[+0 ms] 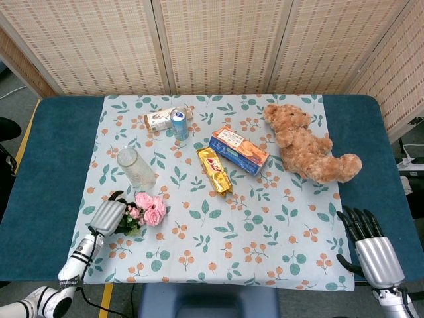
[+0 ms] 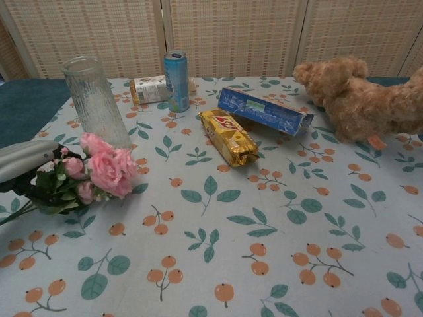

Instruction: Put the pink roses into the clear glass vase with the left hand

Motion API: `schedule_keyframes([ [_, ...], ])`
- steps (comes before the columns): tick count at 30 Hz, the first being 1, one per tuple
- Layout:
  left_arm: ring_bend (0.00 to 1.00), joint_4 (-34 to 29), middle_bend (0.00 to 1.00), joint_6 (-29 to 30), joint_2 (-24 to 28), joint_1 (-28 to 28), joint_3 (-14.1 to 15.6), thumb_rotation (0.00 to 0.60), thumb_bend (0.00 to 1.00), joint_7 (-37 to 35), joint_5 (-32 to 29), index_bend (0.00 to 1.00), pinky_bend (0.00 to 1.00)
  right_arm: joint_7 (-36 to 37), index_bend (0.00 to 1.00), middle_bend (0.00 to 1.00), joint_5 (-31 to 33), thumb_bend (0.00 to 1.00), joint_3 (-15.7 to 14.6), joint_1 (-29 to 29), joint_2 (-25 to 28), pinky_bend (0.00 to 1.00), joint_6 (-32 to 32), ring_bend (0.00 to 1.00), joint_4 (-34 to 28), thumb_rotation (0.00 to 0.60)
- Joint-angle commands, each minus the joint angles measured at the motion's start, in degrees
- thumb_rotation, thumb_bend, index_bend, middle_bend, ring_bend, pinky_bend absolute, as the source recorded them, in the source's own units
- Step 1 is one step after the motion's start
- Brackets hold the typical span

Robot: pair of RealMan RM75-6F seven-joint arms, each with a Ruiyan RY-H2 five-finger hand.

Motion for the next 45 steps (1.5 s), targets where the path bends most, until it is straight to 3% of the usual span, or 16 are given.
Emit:
schedule_keyframes([
  [1,0.45,0.6,0.62,9.29,-0.2,2.6,-1.58,0.6,0.42,-11.95,2.78,0.61,0.14,0.08,0.0,0.0,0.1,0.11,0.03,0.01,0.06,0.0,-0.07,0.0,-0.03,0.6],
  [7,0.47,-1.94,0.63,23.56,2.61,6.33,-5.45,0.6,0.42,-35.98,5.44,0.61,0.15,0.03,0.0,0.0,0.19,0.11,-0.02,0.07,0.09,0.0,-0.33,0.0,-0.21,0.6],
  [9,0.47,-4.07,0.64,28.42,3.42,7.37,-8.37,0.6,0.42,-45.73,4.9,0.61,0.15,-0.02,0.0,0.0,0.16,0.11,-0.1,0.07,0.1,0.0,-0.43,0.0,-0.31,0.6],
  [12,0.47,-5.77,0.64,32.67,3.72,7.5,-13.83,0.6,0.42,-54.78,2.25,0.62,0.14,-0.22,0.0,0.0,0.11,0.11,-0.18,0.08,0.05,0.0,-0.55,0.0,-0.37,0.6],
  [17,0.46,-2.46,0.66,28.68,1.45,0.43,-22.65,0.6,0.43,-52.67,-3.38,0.63,0.13,-0.98,0.0,0.0,0.29,0.11,-0.35,0.4,-0.4,0.0,-1.63,0.0,-0.45,0.6],
  [25,0.45,10.57,0.66,27.01,-5.14,-12.19,-29.26,0.6,0.42,-45.93,-4.56,0.63,0.13,-1.4,0.0,0.0,1.2,0.11,-0.15,0.65,-0.6,0.0,-2.49,0.0,-0.51,0.6],
  [32,0.45,24.13,0.66,26.64,-11.5,-20.79,-30.49,0.6,0.42,-45.49,-4.87,0.63,0.13,-1.52,0.0,0.0,2.55,0.11,0.37,1.06,-0.68,0.0,-3.43,0.0,-0.34,0.6],
  [45,0.45,41.09,0.66,21.91,-19.68,-28.49,-27.7,0.6,0.42,-47.76,-6.84,0.63,0.12,-1.2,0.0,0.0,3.97,0.11,0.97,1.32,-0.53,0.0,-3.82,0.0,-0.24,0.6],
])
